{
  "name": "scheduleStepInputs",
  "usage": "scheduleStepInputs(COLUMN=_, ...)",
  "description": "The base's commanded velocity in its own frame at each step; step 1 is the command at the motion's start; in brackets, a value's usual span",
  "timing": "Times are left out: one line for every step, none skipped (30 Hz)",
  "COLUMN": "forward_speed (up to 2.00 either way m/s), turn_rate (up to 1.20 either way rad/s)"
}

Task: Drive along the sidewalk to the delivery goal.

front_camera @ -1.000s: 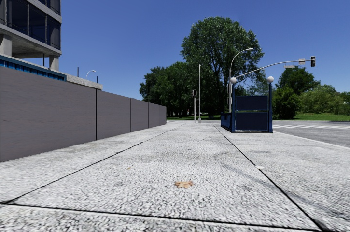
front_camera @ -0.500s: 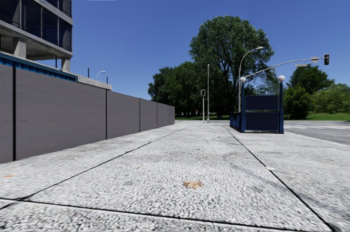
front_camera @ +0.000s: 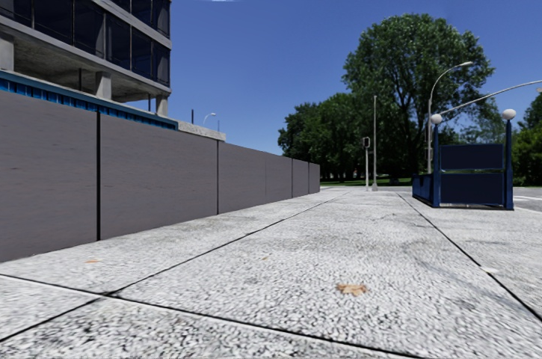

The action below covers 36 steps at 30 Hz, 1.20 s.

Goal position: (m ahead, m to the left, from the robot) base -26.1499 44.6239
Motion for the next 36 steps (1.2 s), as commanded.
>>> scheduleStepInputs(forward_speed=0.0, turn_rate=0.55)
scheduleStepInputs(forward_speed=0.0, turn_rate=0.55)
scheduleStepInputs(forward_speed=0.0, turn_rate=0.55)
scheduleStepInputs(forward_speed=0.0, turn_rate=0.55)
scheduleStepInputs(forward_speed=0.0, turn_rate=0.55)
scheduleStepInputs(forward_speed=0.0, turn_rate=0.55)
scheduleStepInputs(forward_speed=0.0, turn_rate=0.55)
scheduleStepInputs(forward_speed=0.0, turn_rate=0.55)
scheduleStepInputs(forward_speed=0.0, turn_rate=0.55)
scheduleStepInputs(forward_speed=0.0, turn_rate=0.56)
scheduleStepInputs(forward_speed=0.0, turn_rate=0.56)
scheduleStepInputs(forward_speed=0.0, turn_rate=0.56)
scheduleStepInputs(forward_speed=0.0, turn_rate=0.58)
scheduleStepInputs(forward_speed=0.0, turn_rate=0.63)
scheduleStepInputs(forward_speed=0.0, turn_rate=0.69)
scheduleStepInputs(forward_speed=0.0, turn_rate=0.69)
scheduleStepInputs(forward_speed=0.0, turn_rate=0.72)
scheduleStepInputs(forward_speed=0.0, turn_rate=0.73)
scheduleStepInputs(forward_speed=0.0, turn_rate=0.73)
scheduleStepInputs(forward_speed=0.0, turn_rate=0.73)
scheduleStepInputs(forward_speed=0.0, turn_rate=0.73)
scheduleStepInputs(forward_speed=0.0, turn_rate=0.73)
scheduleStepInputs(forward_speed=0.0, turn_rate=0.73)
scheduleStepInputs(forward_speed=0.0, turn_rate=0.73)
scheduleStepInputs(forward_speed=0.0, turn_rate=0.73)
scheduleStepInputs(forward_speed=0.0, turn_rate=0.73)
scheduleStepInputs(forward_speed=0.0, turn_rate=0.73)
scheduleStepInputs(forward_speed=0.0, turn_rate=0.73)
scheduleStepInputs(forward_speed=0.0, turn_rate=0.73)
scheduleStepInputs(forward_speed=0.0, turn_rate=0.74)
scheduleStepInputs(forward_speed=0.0, turn_rate=0.74)
scheduleStepInputs(forward_speed=0.0, turn_rate=0.74)
scheduleStepInputs(forward_speed=0.0, turn_rate=0.74)
scheduleStepInputs(forward_speed=0.0, turn_rate=0.74)
scheduleStepInputs(forward_speed=0.0, turn_rate=0.74)
scheduleStepInputs(forward_speed=0.0, turn_rate=0.74)
